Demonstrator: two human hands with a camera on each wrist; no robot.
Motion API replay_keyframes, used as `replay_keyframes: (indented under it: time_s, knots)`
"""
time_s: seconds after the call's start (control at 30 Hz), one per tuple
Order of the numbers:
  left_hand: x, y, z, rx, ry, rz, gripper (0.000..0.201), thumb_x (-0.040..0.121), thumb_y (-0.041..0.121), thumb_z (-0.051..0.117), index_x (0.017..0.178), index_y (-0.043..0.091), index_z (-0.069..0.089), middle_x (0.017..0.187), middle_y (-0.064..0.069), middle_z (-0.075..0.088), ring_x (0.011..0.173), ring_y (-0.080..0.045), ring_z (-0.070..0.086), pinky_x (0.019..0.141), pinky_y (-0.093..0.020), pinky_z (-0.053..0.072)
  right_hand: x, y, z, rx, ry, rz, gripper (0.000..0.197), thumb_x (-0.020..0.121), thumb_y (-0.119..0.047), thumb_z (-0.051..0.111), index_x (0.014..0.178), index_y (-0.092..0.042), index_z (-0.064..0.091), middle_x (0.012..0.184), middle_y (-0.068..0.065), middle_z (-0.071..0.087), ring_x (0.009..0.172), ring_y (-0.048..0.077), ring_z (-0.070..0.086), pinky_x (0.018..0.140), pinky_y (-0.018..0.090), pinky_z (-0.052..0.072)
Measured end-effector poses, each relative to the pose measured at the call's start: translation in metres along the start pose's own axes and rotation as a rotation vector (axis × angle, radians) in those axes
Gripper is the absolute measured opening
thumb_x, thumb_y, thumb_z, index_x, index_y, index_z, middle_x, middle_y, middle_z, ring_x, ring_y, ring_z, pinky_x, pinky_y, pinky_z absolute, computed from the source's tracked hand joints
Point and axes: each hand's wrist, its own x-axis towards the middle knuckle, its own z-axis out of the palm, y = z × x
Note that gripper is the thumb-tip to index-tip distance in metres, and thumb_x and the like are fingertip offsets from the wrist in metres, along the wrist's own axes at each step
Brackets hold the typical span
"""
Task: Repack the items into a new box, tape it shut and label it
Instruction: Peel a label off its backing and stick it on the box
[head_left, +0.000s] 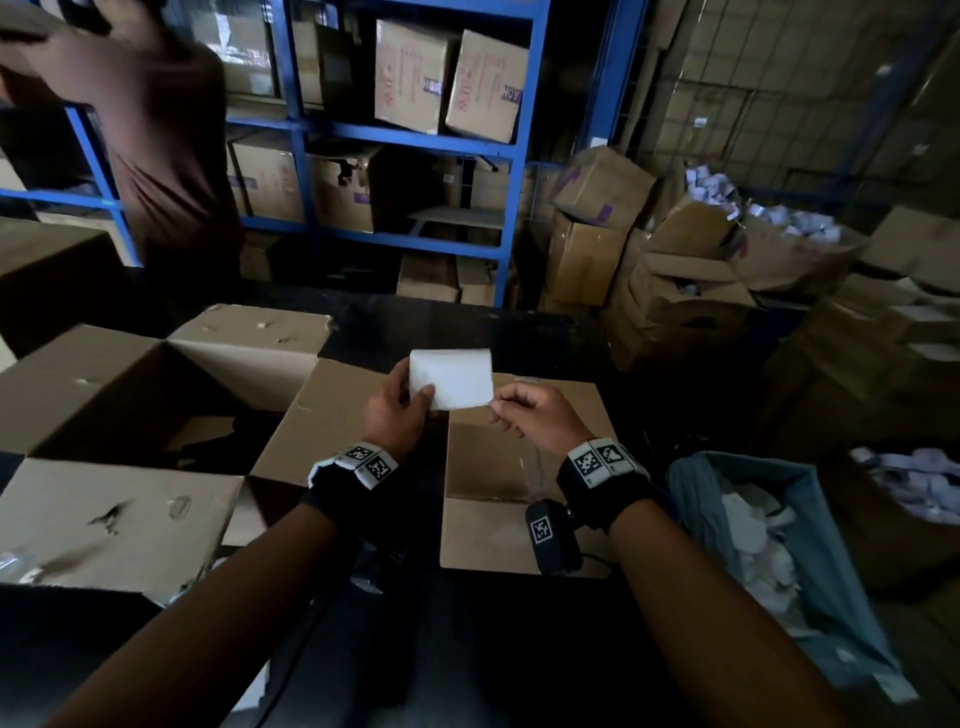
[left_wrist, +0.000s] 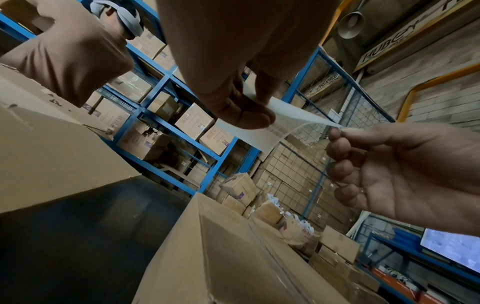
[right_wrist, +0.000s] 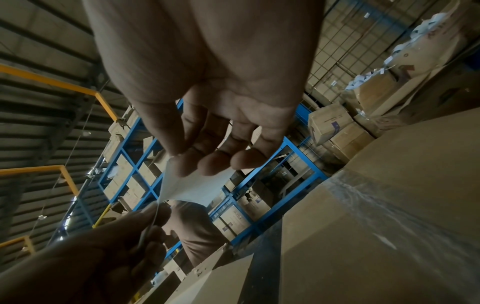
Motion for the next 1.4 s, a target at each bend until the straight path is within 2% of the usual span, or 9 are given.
replay_keyframes:
  time_s: [0.33, 0.47, 0.67, 0.77, 0.83, 0.9, 1.1, 1.27, 1.4]
  knots:
    - [0.007, -0.007, -0.003, 0.026, -0.034, -0.015, 0.05, 0.091, 0.027, 0.055, 0.138, 0.016, 0.04, 0.122, -0.013, 0.06, 0.106, -0.03, 0.06, 0.09, -0.037, 0.049, 0.009, -0.006, 0.008, 0.013, 0.026, -0.008, 0.017, 0.092, -0.008, 0.057, 0.08, -0.019, 0.062, 0.073, -0.001, 0.065, 0.053, -0.007, 0.057, 0.052, 0.006, 0.041]
    - [0.007, -0.009, -0.002, 0.031, -0.054, -0.039, 0.053, 0.09, 0.029, 0.057, 0.138, 0.016, 0.04, 0.122, -0.014, 0.061, 0.105, -0.031, 0.061, 0.092, -0.037, 0.049, 0.012, -0.006, 0.01, 0.013, 0.069, -0.016, 0.019, 0.091, -0.008, 0.057, 0.078, -0.021, 0.061, 0.072, -0.001, 0.063, 0.061, 0.004, 0.055, 0.052, 0.007, 0.041]
    - [0.003, -0.001, -0.003, 0.036, -0.072, -0.057, 0.052, 0.088, 0.029, 0.06, 0.136, 0.016, 0.042, 0.133, -0.007, 0.052, 0.117, -0.022, 0.053, 0.094, -0.029, 0.04, 0.019, -0.002, 0.007, -0.156, 0.127, -0.094, 0.009, 0.087, -0.013, 0.064, 0.082, -0.02, 0.067, 0.08, -0.013, 0.063, 0.077, 0.0, 0.058, 0.074, 0.013, 0.044]
    - [0.001, 0.004, -0.004, 0.022, -0.159, 0.092, 0.027, 0.092, 0.021, 0.054, 0.118, 0.018, 0.058, 0.119, -0.004, 0.062, 0.107, -0.015, 0.059, 0.089, -0.022, 0.041, 0.02, -0.005, 0.007, -0.243, 0.064, -0.127, 0.006, 0.086, -0.015, 0.064, 0.083, -0.017, 0.069, 0.085, -0.007, 0.065, 0.081, 0.002, 0.059, 0.076, 0.012, 0.043]
    - [-0.001, 0.007, -0.003, -0.002, -0.22, 0.18, 0.02, 0.093, 0.015, 0.052, 0.109, 0.014, 0.063, 0.107, -0.004, 0.067, 0.089, 0.002, 0.061, 0.08, -0.012, 0.043, 0.02, -0.006, 0.008, -0.267, 0.025, -0.111, 0.005, 0.086, -0.019, 0.065, 0.085, -0.019, 0.07, 0.092, -0.003, 0.065, 0.089, 0.009, 0.061, 0.08, 0.018, 0.045]
    - [-0.004, 0.007, -0.001, -0.105, -0.296, 0.16, 0.017, 0.094, 0.01, 0.049, 0.104, 0.009, 0.063, 0.098, -0.005, 0.066, 0.075, 0.01, 0.061, 0.071, -0.006, 0.046, 0.021, -0.008, 0.01, -0.266, -0.022, -0.112, 0.005, 0.087, -0.019, 0.065, 0.086, -0.019, 0.07, 0.095, -0.002, 0.065, 0.093, 0.013, 0.061, 0.084, 0.023, 0.046]
    - [-0.008, 0.006, 0.0, -0.442, -0.417, -0.084, 0.02, 0.097, 0.008, 0.041, 0.094, 0.009, 0.061, 0.09, -0.007, 0.063, 0.081, -0.012, 0.063, 0.076, -0.025, 0.053, 0.021, -0.003, 0.02, -0.258, 0.006, -0.159, 0.006, 0.084, -0.015, 0.069, 0.084, -0.01, 0.071, 0.093, 0.001, 0.063, 0.091, 0.015, 0.061, 0.086, 0.026, 0.048]
    - [-0.012, 0.003, 0.0, -0.567, -0.42, -0.203, 0.016, 0.094, 0.015, 0.049, 0.084, 0.012, 0.062, 0.091, -0.01, 0.063, 0.091, -0.024, 0.059, 0.093, -0.044, 0.047, 0.021, 0.004, 0.025, -0.237, -0.005, -0.139, 0.006, 0.084, -0.016, 0.069, 0.087, -0.012, 0.072, 0.093, 0.0, 0.063, 0.093, 0.014, 0.061, 0.087, 0.024, 0.048]
    - [-0.014, 0.001, -0.001, -0.565, -0.374, -0.187, 0.008, 0.088, 0.013, 0.058, 0.081, 0.011, 0.062, 0.089, -0.01, 0.065, 0.088, -0.023, 0.061, 0.087, -0.04, 0.051, 0.023, 0.007, 0.027, -0.2, -0.024, -0.081, 0.004, 0.085, -0.019, 0.069, 0.084, -0.02, 0.072, 0.09, -0.005, 0.064, 0.089, 0.012, 0.062, 0.084, 0.026, 0.049]
